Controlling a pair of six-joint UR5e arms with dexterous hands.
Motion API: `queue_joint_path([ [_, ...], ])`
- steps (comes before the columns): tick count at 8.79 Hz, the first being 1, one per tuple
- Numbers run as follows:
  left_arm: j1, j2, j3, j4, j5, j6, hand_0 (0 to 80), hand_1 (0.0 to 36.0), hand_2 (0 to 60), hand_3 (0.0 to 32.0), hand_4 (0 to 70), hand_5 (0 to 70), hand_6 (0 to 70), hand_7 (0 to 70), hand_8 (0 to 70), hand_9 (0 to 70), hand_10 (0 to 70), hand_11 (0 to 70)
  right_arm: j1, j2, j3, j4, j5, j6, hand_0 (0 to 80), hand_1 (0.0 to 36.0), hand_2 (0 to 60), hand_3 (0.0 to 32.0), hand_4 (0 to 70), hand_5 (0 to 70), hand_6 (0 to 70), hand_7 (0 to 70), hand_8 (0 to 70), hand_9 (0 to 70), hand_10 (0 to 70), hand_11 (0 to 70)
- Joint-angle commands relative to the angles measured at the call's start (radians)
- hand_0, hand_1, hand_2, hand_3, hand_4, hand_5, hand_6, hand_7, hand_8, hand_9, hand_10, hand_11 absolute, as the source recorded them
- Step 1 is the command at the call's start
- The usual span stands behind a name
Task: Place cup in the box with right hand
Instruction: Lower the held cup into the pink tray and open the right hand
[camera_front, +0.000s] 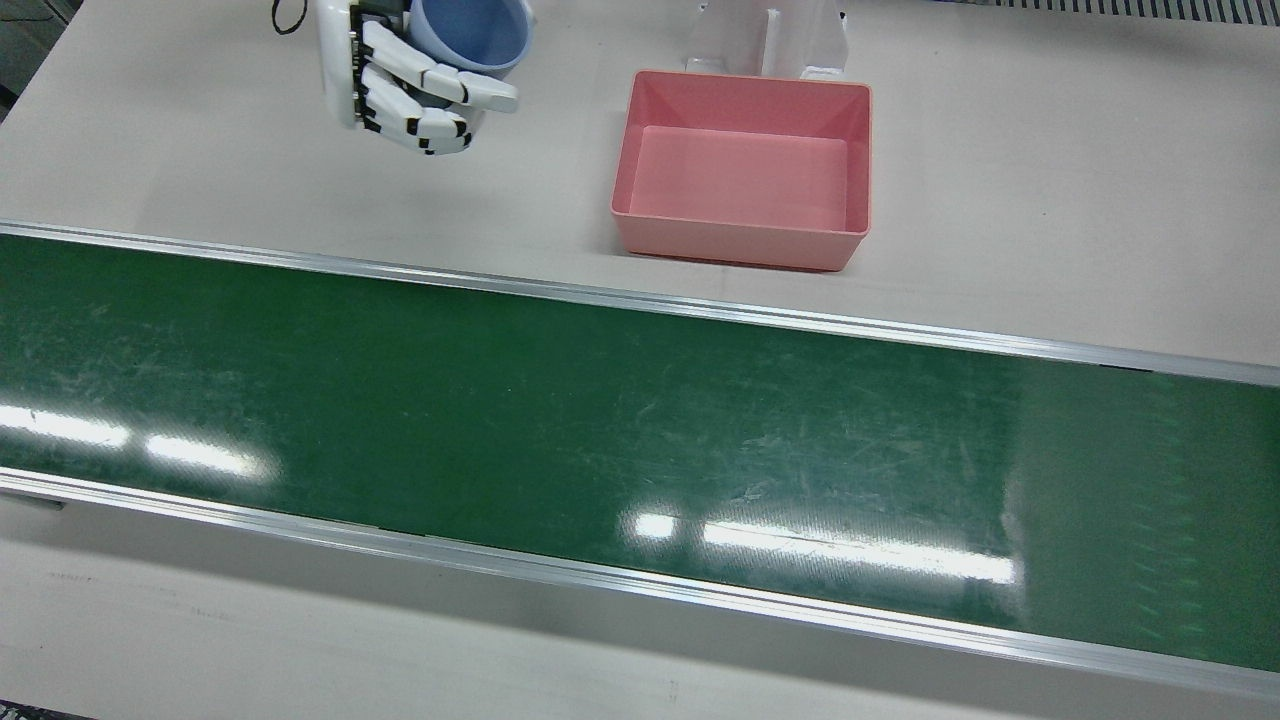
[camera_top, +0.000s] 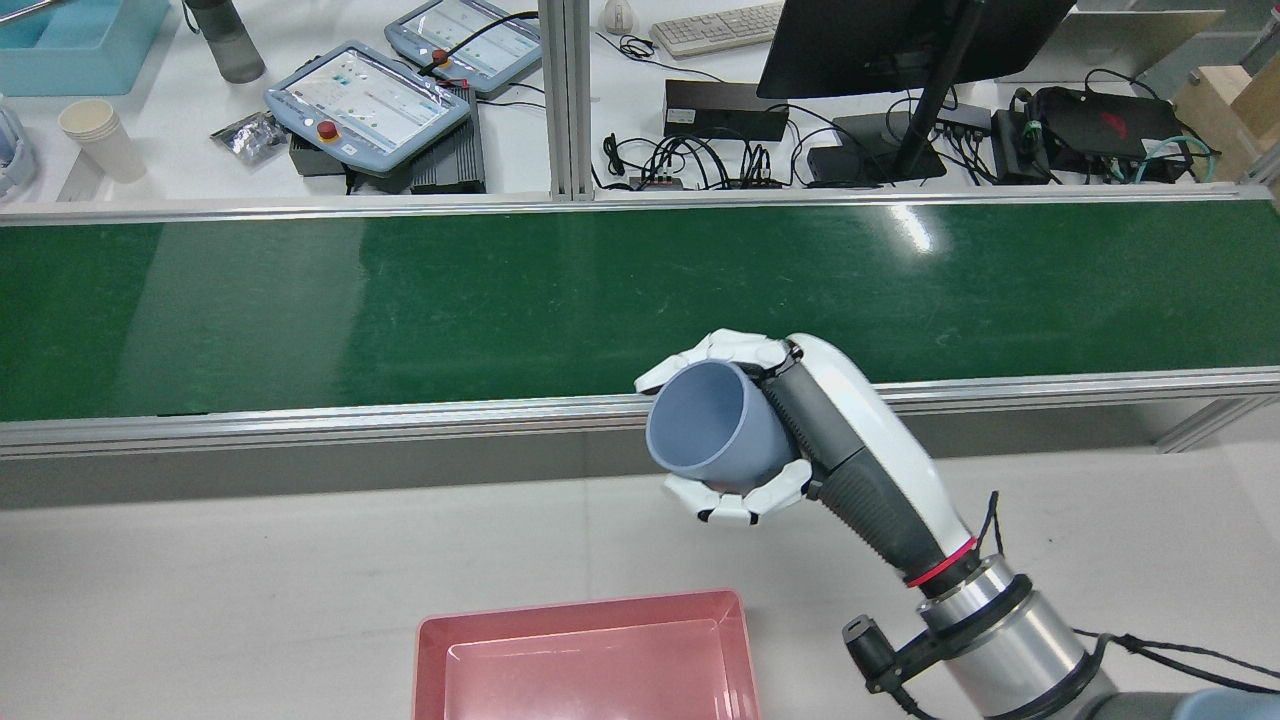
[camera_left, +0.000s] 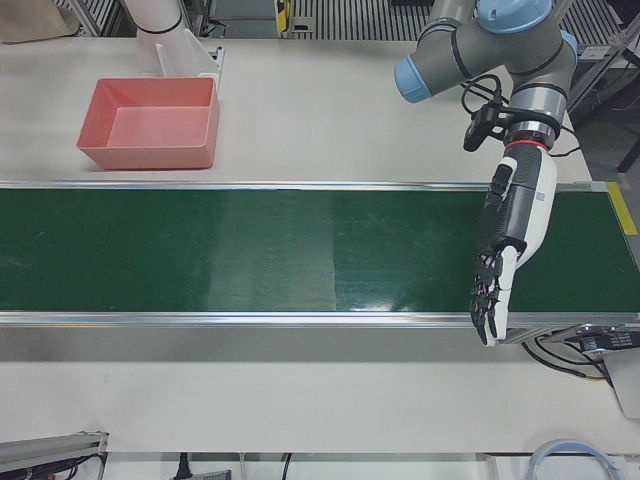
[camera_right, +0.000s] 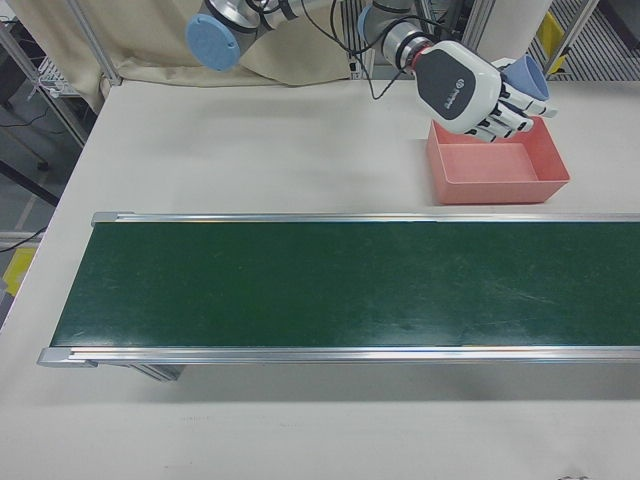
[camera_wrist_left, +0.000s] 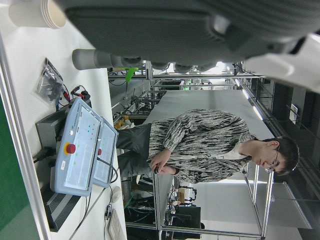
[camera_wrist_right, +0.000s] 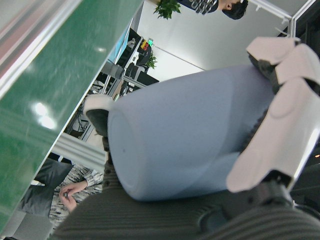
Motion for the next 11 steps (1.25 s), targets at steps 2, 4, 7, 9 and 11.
queue_joint_path([
  [2, 0.000, 0.000, -0.001, 0.000, 0.000, 0.000, 0.0, 0.0, 0.0, 0.0, 0.0, 0.0, 0.0, 0.0, 0.0, 0.0, 0.0, 0.0, -0.194, 0.039, -0.232, 0.347, 0.013, -0.170, 48.3, 36.0, 60.0, 0.0, 70.0, 18.1, 42.3, 70.0, 63.7, 70.0, 70.0, 70.0],
  [4, 0.000, 0.000, -0.001, 0.002, 0.000, 0.000, 0.0, 0.0, 0.0, 0.0, 0.0, 0.0, 0.0, 0.0, 0.0, 0.0, 0.0, 0.0, -0.204, 0.025, -0.226, 0.368, 0.013, -0.171, 53.7, 34.2, 60.0, 0.0, 48.1, 14.4, 28.9, 70.0, 44.8, 70.0, 45.6, 65.6],
  [7, 0.000, 0.000, -0.001, 0.000, 0.000, 0.000, 0.0, 0.0, 0.0, 0.0, 0.0, 0.0, 0.0, 0.0, 0.0, 0.0, 0.0, 0.0, -0.199, 0.016, -0.231, 0.365, 0.000, -0.124, 51.2, 19.2, 0.0, 8.0, 0.0, 5.1, 0.0, 0.0, 0.0, 0.0, 0.0, 0.0],
  [9, 0.000, 0.000, -0.001, 0.002, 0.000, 0.000, 0.0, 0.0, 0.0, 0.0, 0.0, 0.0, 0.0, 0.0, 0.0, 0.0, 0.0, 0.0, -0.193, 0.021, -0.229, 0.363, -0.007, -0.122, 46.2, 10.7, 0.0, 19.8, 0.0, 2.8, 0.0, 0.0, 0.0, 0.0, 0.0, 0.0],
  [11, 0.000, 0.000, -0.001, 0.000, 0.000, 0.000, 0.0, 0.0, 0.0, 0.0, 0.0, 0.0, 0.0, 0.0, 0.0, 0.0, 0.0, 0.0, -0.185, 0.013, -0.223, 0.363, -0.013, -0.109, 45.7, 7.2, 0.0, 24.0, 0.0, 2.2, 0.0, 0.0, 0.0, 0.0, 0.0, 0.0],
])
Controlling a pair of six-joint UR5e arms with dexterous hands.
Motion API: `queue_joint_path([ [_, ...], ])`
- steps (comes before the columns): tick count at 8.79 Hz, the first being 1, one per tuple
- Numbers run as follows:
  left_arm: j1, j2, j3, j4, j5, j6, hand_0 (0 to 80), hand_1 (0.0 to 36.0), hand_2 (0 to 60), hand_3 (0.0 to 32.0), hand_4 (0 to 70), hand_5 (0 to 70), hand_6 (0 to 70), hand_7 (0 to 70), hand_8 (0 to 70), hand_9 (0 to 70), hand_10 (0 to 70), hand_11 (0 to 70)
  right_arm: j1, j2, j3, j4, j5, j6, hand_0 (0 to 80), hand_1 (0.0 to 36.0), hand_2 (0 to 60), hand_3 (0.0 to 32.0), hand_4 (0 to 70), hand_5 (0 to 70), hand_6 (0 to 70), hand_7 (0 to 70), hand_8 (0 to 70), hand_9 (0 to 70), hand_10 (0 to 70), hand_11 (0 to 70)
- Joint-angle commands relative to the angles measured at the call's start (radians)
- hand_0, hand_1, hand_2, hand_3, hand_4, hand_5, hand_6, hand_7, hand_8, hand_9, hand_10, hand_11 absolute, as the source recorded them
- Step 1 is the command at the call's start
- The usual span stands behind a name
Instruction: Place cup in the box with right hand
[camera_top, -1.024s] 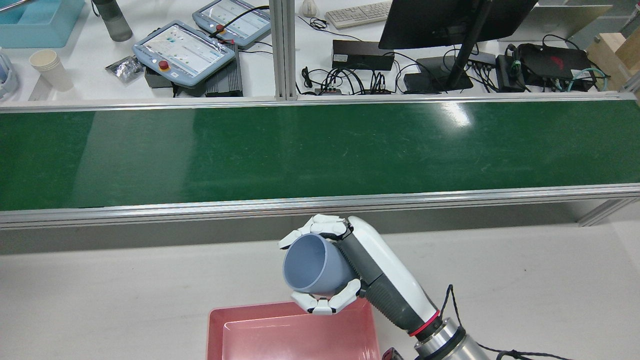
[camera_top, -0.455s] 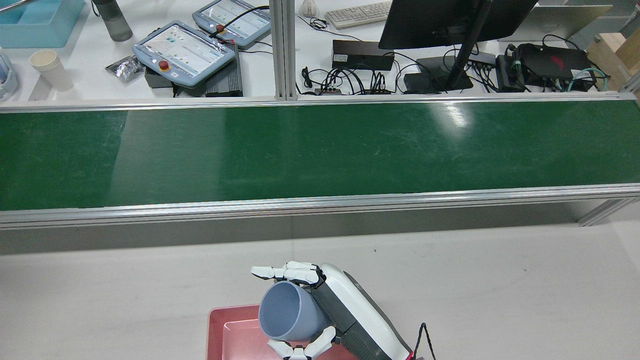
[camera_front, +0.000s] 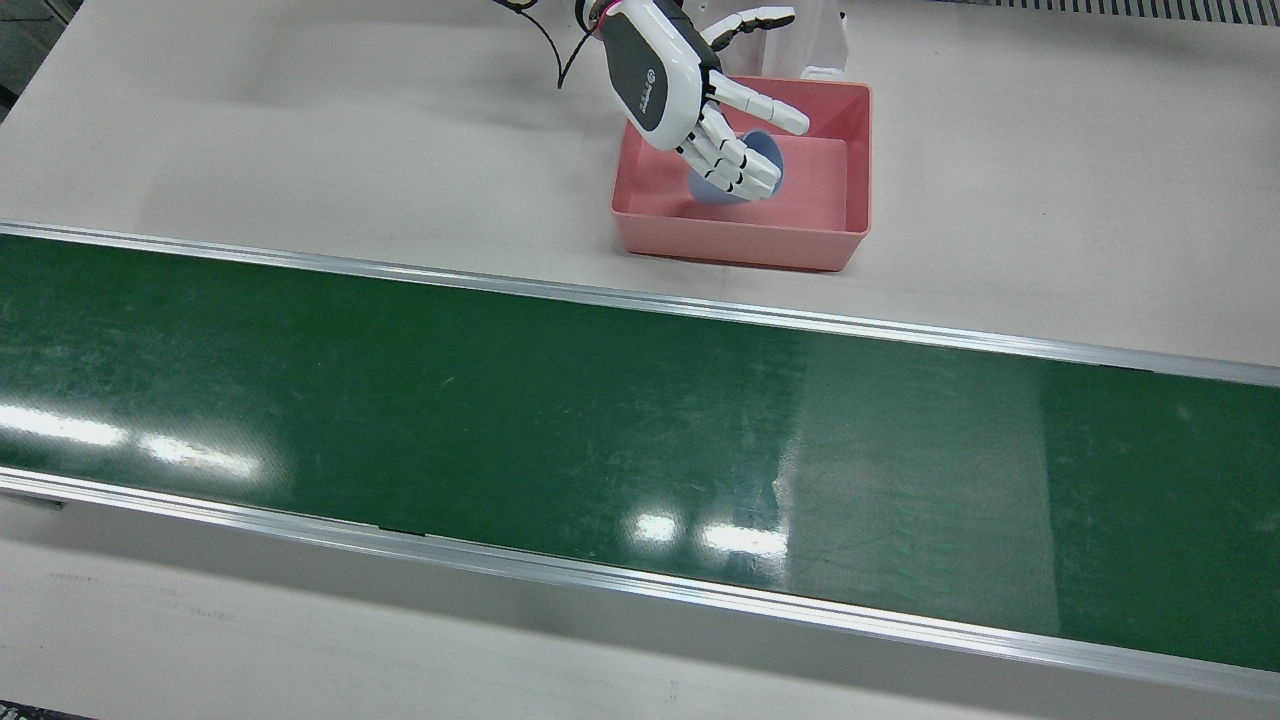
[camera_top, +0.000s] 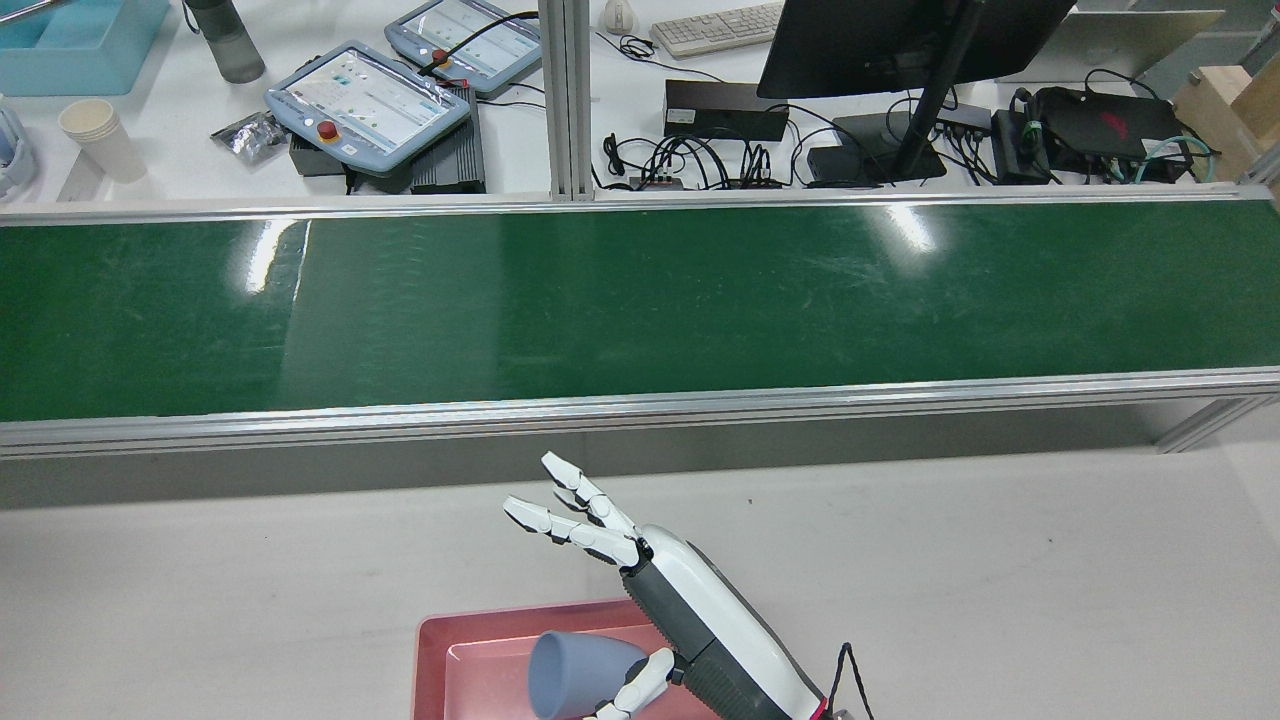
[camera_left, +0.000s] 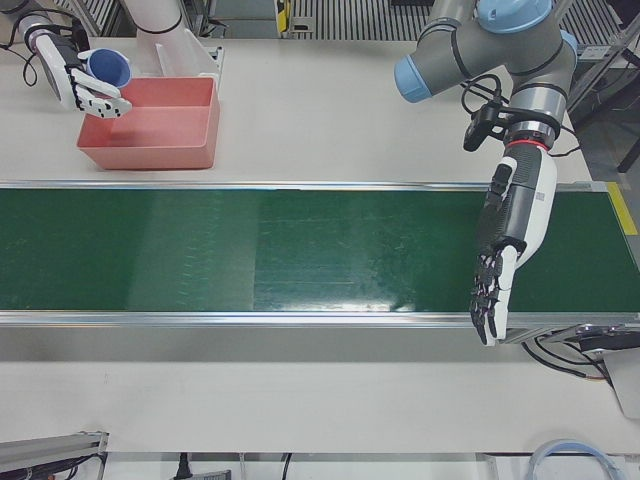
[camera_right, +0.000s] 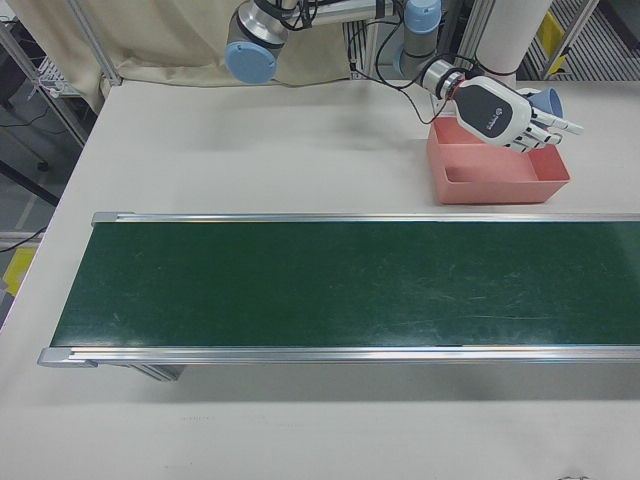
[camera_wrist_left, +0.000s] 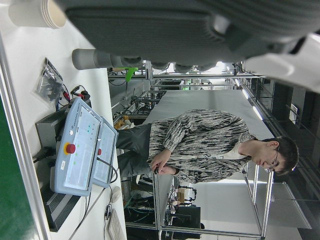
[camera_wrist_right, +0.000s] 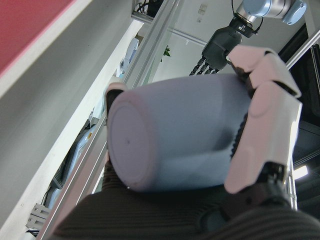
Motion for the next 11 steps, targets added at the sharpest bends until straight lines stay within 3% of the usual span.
queue_joint_path([
  [1, 0.000, 0.000, 0.000, -0.001, 0.000, 0.000, 0.0, 0.0, 0.0, 0.0, 0.0, 0.0, 0.0, 0.0, 0.0, 0.0, 0.0, 0.0, 0.021, -0.017, 0.006, -0.003, -0.036, 0.052, 42.9, 4.7, 0.0, 23.2, 0.0, 1.6, 0.0, 0.0, 0.0, 0.0, 0.0, 0.0],
  [2, 0.000, 0.000, 0.000, -0.001, 0.000, 0.000, 0.0, 0.0, 0.0, 0.0, 0.0, 0.0, 0.0, 0.0, 0.0, 0.0, 0.0, 0.0, 0.050, -0.032, 0.020, -0.007, -0.064, 0.092, 38.2, 1.3, 0.0, 24.4, 0.0, 0.8, 0.0, 0.0, 0.0, 0.0, 0.0, 0.0],
  [3, 0.000, 0.000, 0.000, -0.001, 0.000, 0.000, 0.0, 0.0, 0.0, 0.0, 0.0, 0.0, 0.0, 0.0, 0.0, 0.0, 0.0, 0.0, 0.095, -0.072, 0.091, -0.020, -0.111, 0.116, 23.1, 0.0, 0.0, 25.6, 0.0, 0.0, 0.0, 0.0, 0.0, 0.0, 0.0, 0.0],
  [4, 0.000, 0.000, 0.000, -0.001, 0.000, 0.000, 0.0, 0.0, 0.0, 0.0, 0.0, 0.0, 0.0, 0.0, 0.0, 0.0, 0.0, 0.0, 0.173, -0.116, 0.168, -0.074, -0.122, 0.126, 18.4, 0.5, 0.0, 23.6, 0.0, 0.1, 0.0, 0.0, 0.0, 0.0, 0.0, 0.0],
  [5, 0.000, 0.000, 0.000, -0.001, 0.000, 0.000, 0.0, 0.0, 0.0, 0.0, 0.0, 0.0, 0.0, 0.0, 0.0, 0.0, 0.0, 0.0, 0.261, -0.158, 0.240, -0.145, -0.123, 0.173, 47.5, 14.9, 2.0, 17.0, 0.0, 4.3, 0.0, 1.6, 1.2, 1.5, 0.0, 0.0],
  [6, 0.000, 0.000, 0.000, -0.001, 0.000, 0.000, 0.0, 0.0, 0.0, 0.0, 0.0, 0.0, 0.0, 0.0, 0.0, 0.0, 0.0, 0.0, 0.351, -0.192, 0.250, -0.234, -0.124, 0.328, 57.5, 26.7, 9.6, 11.2, 0.0, 7.8, 1.2, 4.2, 2.5, 3.0, 0.0, 0.0],
  [7, 0.000, 0.000, 0.000, -0.001, 0.000, 0.000, 0.0, 0.0, 0.0, 0.0, 0.0, 0.0, 0.0, 0.0, 0.0, 0.0, 0.0, 0.0, 0.448, -0.200, 0.224, -0.344, -0.151, 0.494, 54.4, 21.8, 1.6, 9.6, 0.0, 6.5, 1.1, 4.2, 2.2, 3.2, 0.0, 0.0],
  [8, 0.000, 0.000, 0.000, -0.001, 0.000, 0.000, 0.0, 0.0, 0.0, 0.0, 0.0, 0.0, 0.0, 0.0, 0.0, 0.0, 0.0, 0.0, 0.564, -0.200, 0.183, -0.410, -0.208, 0.608, 52.1, 17.8, 0.0, 9.4, 0.9, 5.2, 1.1, 5.9, 1.7, 3.1, 0.0, 0.0],
  [9, 0.000, 0.000, 0.000, -0.001, 0.000, 0.000, 0.0, 0.0, 0.0, 0.0, 0.0, 0.0, 0.0, 0.0, 0.0, 0.0, 0.0, 0.0, 0.693, -0.200, 0.106, -0.414, -0.286, 0.712, 51.1, 15.7, 0.0, 9.0, 2.8, 4.7, 1.3, 7.5, 2.1, 3.5, 0.0, 0.1],
  [10, 0.000, 0.000, 0.000, -0.001, 0.000, 0.000, 0.0, 0.0, 0.0, 0.0, 0.0, 0.0, 0.0, 0.0, 0.0, 0.0, 0.0, 0.0, 0.817, -0.200, 0.005, -0.412, -0.376, 0.824, 50.8, 14.9, 0.0, 5.4, 6.0, 4.5, 2.0, 9.6, 2.6, 4.4, 0.0, 0.9],
  [11, 0.000, 0.000, 0.000, 0.001, 0.000, 0.000, 0.0, 0.0, 0.0, 0.0, 0.0, 0.0, 0.0, 0.0, 0.0, 0.0, 0.0, 0.0, 0.914, -0.206, -0.061, -0.411, -0.423, 0.906, 50.7, 14.6, 0.0, 2.8, 8.4, 4.4, 2.5, 11.3, 2.7, 5.0, 0.0, 1.4],
])
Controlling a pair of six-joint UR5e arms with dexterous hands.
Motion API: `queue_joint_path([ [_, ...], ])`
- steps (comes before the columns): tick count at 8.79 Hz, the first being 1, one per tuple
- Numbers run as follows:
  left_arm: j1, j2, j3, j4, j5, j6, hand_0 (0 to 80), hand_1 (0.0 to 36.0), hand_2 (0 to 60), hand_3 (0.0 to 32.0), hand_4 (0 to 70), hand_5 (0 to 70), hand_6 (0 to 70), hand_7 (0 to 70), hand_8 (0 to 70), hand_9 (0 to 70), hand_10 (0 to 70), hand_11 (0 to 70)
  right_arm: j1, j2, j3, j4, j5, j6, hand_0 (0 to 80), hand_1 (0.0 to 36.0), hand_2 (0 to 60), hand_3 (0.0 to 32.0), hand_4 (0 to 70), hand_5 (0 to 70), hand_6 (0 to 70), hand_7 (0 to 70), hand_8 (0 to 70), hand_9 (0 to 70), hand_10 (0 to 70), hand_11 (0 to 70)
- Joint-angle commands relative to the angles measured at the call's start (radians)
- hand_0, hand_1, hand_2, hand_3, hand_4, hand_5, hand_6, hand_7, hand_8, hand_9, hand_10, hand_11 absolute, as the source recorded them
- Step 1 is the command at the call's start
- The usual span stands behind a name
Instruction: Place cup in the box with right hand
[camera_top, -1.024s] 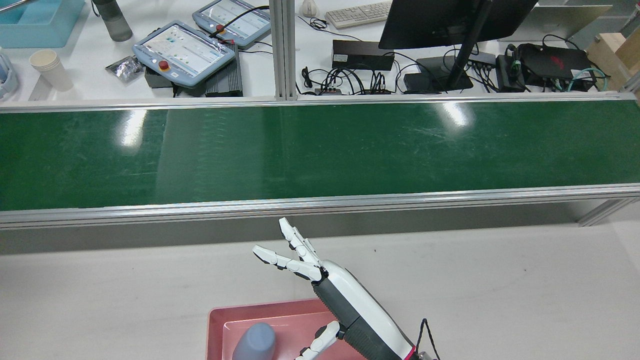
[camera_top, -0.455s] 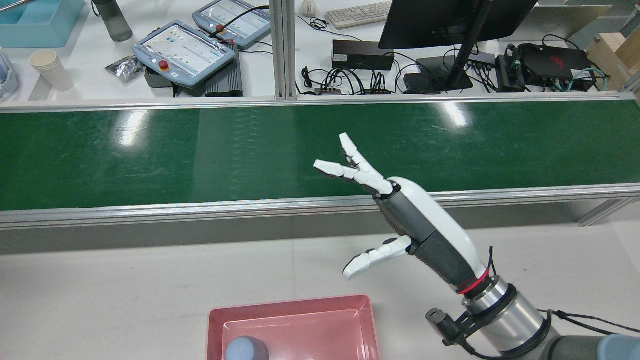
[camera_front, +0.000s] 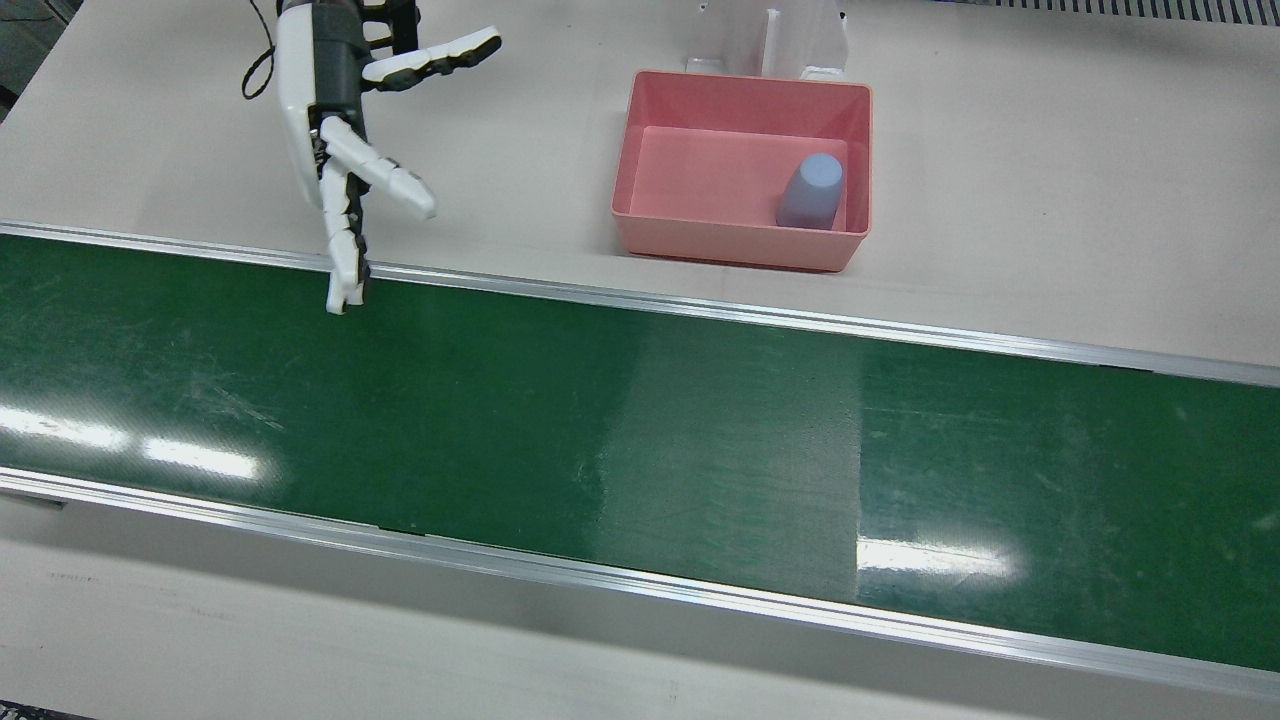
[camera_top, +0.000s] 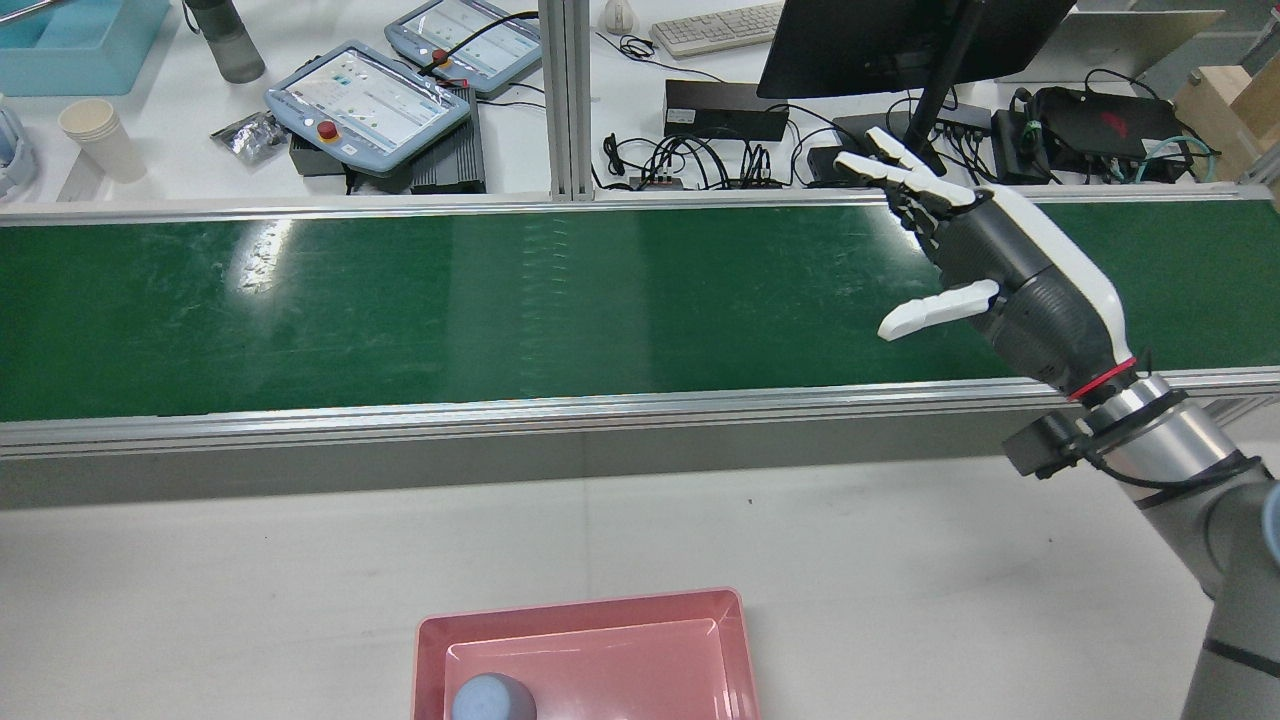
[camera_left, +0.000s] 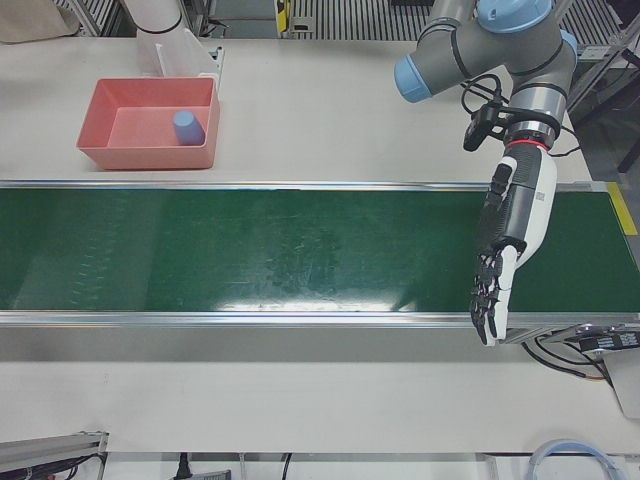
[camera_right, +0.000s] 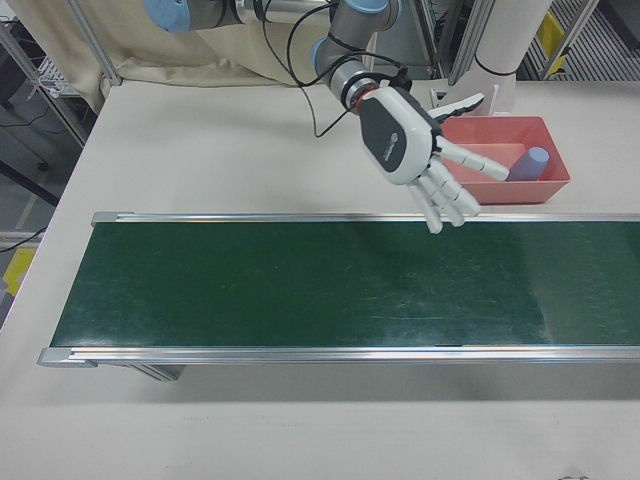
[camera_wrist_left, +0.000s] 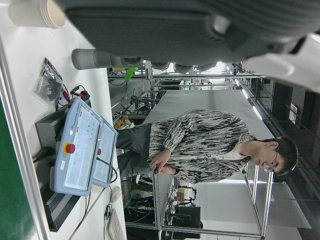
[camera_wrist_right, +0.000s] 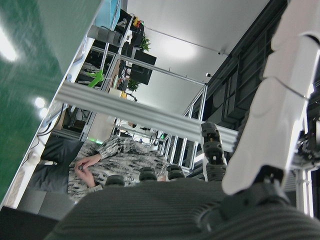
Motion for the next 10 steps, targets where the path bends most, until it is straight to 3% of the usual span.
queue_joint_path([
  [1, 0.000, 0.000, 0.000, 0.000, 0.000, 0.000, 0.0, 0.0, 0.0, 0.0, 0.0, 0.0, 0.0, 0.0, 0.0, 0.0, 0.0, 0.0, 0.320, -0.041, -0.191, -0.011, -0.171, 0.239, 50.1, 13.9, 0.0, 3.4, 5.9, 4.4, 2.6, 11.7, 2.7, 5.2, 0.4, 2.0],
  [2, 0.000, 0.000, 0.000, 0.000, 0.000, 0.000, 0.0, 0.0, 0.0, 0.0, 0.0, 0.0, 0.0, 0.0, 0.0, 0.0, 0.0, 0.0, 0.385, -0.055, -0.232, -0.004, -0.177, 0.249, 49.3, 13.0, 0.0, 2.8, 2.6, 4.3, 2.5, 10.4, 2.9, 5.2, 0.6, 2.3],
  [3, 0.000, 0.000, 0.000, 0.000, 0.002, 0.000, 0.0, 0.0, 0.0, 0.0, 0.0, 0.0, 0.0, 0.0, 0.0, 0.0, 0.0, 0.0, 0.417, -0.065, -0.310, 0.050, -0.195, 0.288, 48.5, 12.1, 0.0, 0.2, 2.0, 4.2, 3.1, 11.2, 3.4, 6.0, 1.1, 3.0],
  [6, 0.000, 0.000, 0.000, 0.002, 0.002, 0.000, 0.0, 0.0, 0.0, 0.0, 0.0, 0.0, 0.0, 0.0, 0.0, 0.0, 0.0, 0.0, 0.558, -0.069, -0.566, 0.278, -0.284, 0.314, 47.9, 11.8, 0.0, 0.0, 0.3, 4.3, 4.2, 13.7, 3.3, 7.0, 2.5, 5.0],
  [8, 0.000, 0.000, 0.000, 0.002, 0.000, 0.000, 0.0, 0.0, 0.0, 0.0, 0.0, 0.0, 0.0, 0.0, 0.0, 0.0, 0.0, 0.0, 0.667, -0.066, -0.645, 0.302, -0.379, 0.322, 47.8, 11.6, 0.0, 0.0, 0.7, 4.3, 4.9, 16.1, 3.7, 8.4, 3.0, 5.7],
  [10, 0.000, 0.000, 0.000, 0.002, 0.000, 0.000, 0.0, 0.0, 0.0, 0.0, 0.0, 0.0, 0.0, 0.0, 0.0, 0.0, 0.0, 0.0, 0.646, -0.036, -0.682, 0.303, -0.376, 0.305, 47.9, 11.6, 0.0, 0.0, 4.2, 4.2, 5.9, 19.4, 4.7, 10.3, 3.1, 5.8],
])
